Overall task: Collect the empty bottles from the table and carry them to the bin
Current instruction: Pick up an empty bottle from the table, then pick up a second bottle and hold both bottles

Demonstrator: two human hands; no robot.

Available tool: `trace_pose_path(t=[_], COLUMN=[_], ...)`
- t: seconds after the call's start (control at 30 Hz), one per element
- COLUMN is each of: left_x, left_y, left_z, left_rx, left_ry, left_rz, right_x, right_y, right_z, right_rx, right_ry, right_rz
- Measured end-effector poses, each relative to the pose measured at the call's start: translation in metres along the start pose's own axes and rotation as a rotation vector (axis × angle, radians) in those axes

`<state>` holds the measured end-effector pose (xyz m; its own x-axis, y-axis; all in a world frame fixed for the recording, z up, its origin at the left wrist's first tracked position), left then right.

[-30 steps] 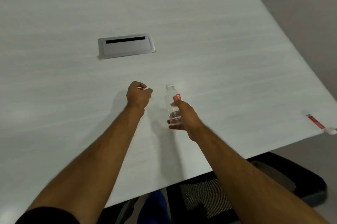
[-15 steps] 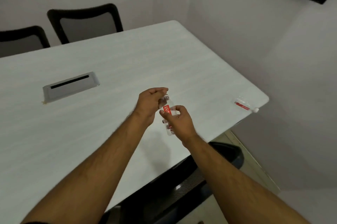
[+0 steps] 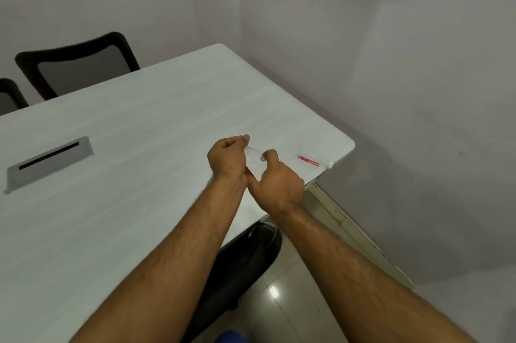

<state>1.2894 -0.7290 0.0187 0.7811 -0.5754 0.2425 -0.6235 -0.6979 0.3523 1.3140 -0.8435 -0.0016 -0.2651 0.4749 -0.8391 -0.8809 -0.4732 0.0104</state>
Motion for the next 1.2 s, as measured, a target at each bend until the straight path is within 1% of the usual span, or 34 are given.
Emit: trace_pose_path(t=[0.03,0.07,0.1,0.17,0.2,0.27,0.37,0.47,0.53,0.6,0.63,0.67,0.7,0.77,0.83,0.9,0.93,0.97,1.0,1.03,1.07,1.13,1.2], left_x=[0.014,0.022,0.032,0.049,0.057,0.074,0.106,0.146,0.164,0.178,0.184,0.188,0.190,0.196,0.203,0.214,0.218,0.222,0.227,0.229,0.228,0.221,0.207], left_y=[-0.001,-0.003,-0.006,-0.015,-0.018,-0.024,-0.030,-0.045,-0.056,-0.072,-0.081,-0.093,-0.107,-0.133,-0.148,-0.159,-0.161,-0.164,-0.165,-0.167,-0.166,-0.164,-0.157], left_z=[0.003,0.005,0.007,0.010,0.011,0.016,0.029,0.050,0.064,0.080,0.090,0.101,0.111,0.131,0.156,0.179,0.188,0.195,0.202,0.205,0.204,0.195,0.177], left_rx=[-0.035,-0.076,-0.122,-0.198,-0.225,-0.255,-0.279,-0.316,-0.330,-0.353,-0.352,-0.307,-0.207,0.064,0.241,0.403,0.452,0.462,0.431,0.358,0.251,0.027,-0.125], left_ry=[0.011,0.015,0.009,-0.019,-0.025,-0.009,0.017,0.032,0.038,0.009,-0.043,-0.153,-0.343,-0.854,-1.304,-1.701,-1.874,-1.991,-2.043,-2.044,-1.971,-1.650,-1.399], left_rz=[0.058,0.117,0.182,0.321,0.387,0.505,0.652,0.732,0.746,0.759,0.748,0.722,0.674,0.598,0.670,0.769,0.803,0.825,0.834,0.822,0.777,0.617,0.447], right_x=[-0.005,-0.008,-0.013,-0.022,-0.027,-0.034,-0.034,-0.029,-0.029,-0.030,-0.030,-0.029,-0.027,-0.020,-0.012,-0.007,-0.006,-0.007,-0.006,-0.005,-0.005,-0.006,-0.005], right_y=[-0.008,-0.014,-0.022,-0.033,-0.036,-0.040,-0.047,-0.064,-0.073,-0.081,-0.086,-0.090,-0.094,-0.103,-0.109,-0.116,-0.119,-0.124,-0.129,-0.133,-0.137,-0.146,-0.156], right_z=[-0.016,-0.028,-0.040,-0.058,-0.065,-0.084,-0.116,-0.151,-0.170,-0.186,-0.196,-0.205,-0.215,-0.236,-0.253,-0.266,-0.268,-0.269,-0.272,-0.276,-0.277,-0.278,-0.267], right_rx=[0.019,0.051,0.092,0.157,0.169,0.192,0.233,0.244,0.295,0.379,0.448,0.510,0.569,0.648,0.703,0.737,0.746,0.740,0.729,0.718,0.704,0.657,0.623], right_ry=[-0.036,-0.142,-0.332,-0.798,-0.957,-1.185,-1.498,-1.693,-1.734,-1.688,-1.625,-1.560,-1.486,-1.337,-1.204,-1.159,-1.147,-1.137,-1.132,-1.131,-1.133,-1.121,-1.114], right_rz=[0.026,0.091,0.182,0.399,0.501,0.644,0.753,0.791,0.776,0.731,0.686,0.638,0.575,0.457,0.380,0.330,0.315,0.310,0.314,0.312,0.316,0.344,0.406])
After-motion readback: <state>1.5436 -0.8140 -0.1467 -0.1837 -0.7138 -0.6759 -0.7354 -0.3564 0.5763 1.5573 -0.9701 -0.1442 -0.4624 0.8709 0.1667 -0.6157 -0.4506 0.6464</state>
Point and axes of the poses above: each hand's wrist, its own y-axis away from the middle knuckle, its own x-axis out of the palm, z = x × y, the point moved 3 cm from there along -y, towards the middle knuckle, and after that the axes turned 10 degrees about z, right-handed, at the moved point
